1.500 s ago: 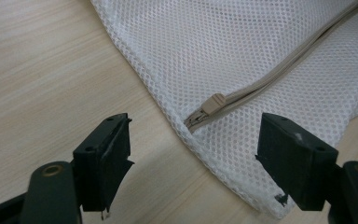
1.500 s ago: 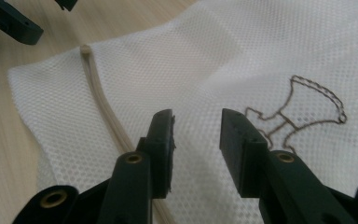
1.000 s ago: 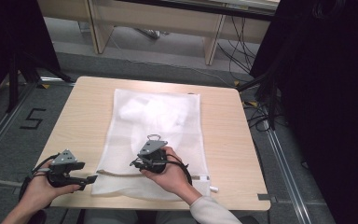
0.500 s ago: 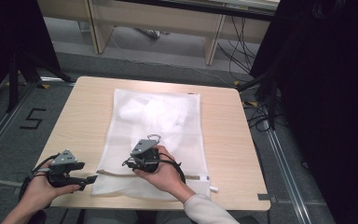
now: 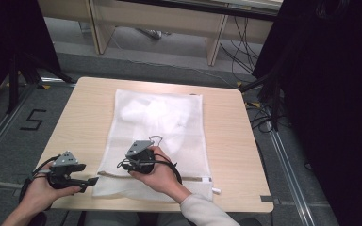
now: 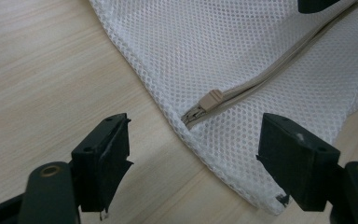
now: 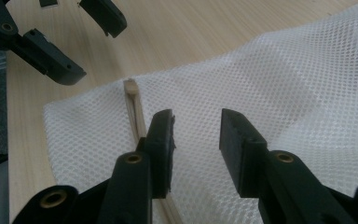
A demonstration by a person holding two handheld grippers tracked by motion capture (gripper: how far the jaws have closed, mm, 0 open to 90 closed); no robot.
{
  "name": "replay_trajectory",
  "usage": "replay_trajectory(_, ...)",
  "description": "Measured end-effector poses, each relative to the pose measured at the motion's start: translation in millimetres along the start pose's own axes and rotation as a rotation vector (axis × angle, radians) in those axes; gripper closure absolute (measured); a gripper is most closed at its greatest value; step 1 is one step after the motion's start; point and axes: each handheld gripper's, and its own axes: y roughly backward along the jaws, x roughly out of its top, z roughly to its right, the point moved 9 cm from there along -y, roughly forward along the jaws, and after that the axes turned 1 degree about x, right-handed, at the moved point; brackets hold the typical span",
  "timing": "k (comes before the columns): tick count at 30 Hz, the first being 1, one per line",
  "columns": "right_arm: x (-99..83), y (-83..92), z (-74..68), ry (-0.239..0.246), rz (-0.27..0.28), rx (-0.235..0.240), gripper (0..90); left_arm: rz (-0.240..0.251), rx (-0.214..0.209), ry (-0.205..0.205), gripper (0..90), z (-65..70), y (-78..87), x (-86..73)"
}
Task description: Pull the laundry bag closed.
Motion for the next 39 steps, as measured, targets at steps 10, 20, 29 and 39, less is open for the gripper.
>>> replay_trajectory(10, 3.1, -5.9, -4.8, -0.008, 0.002, 0.007, 65.6, 0.001, -0.002, -0.003, 24.4, -0.1, 0.0, -0.3)
replay_trajectory(20, 9.7, -18.6, -16.1, 0.001, -0.011, 0.044, 65.6, -0.005, -0.003, -0.005, 24.4, 0.1, 0.3, -0.8)
replay_trajectory(29, 15.6, -35.7, -25.9, 0.026, -0.036, 0.079, 70.0, 0.013, 0.003, -0.004, 24.2, 0.5, -0.9, 0.1)
replay_trajectory(39, 19.1, -55.0, -38.1, 0.027, -0.078, 0.126, 73.8, 0.009, -0.003, -0.010, 24.0, 0.8, -0.9, -0.3)
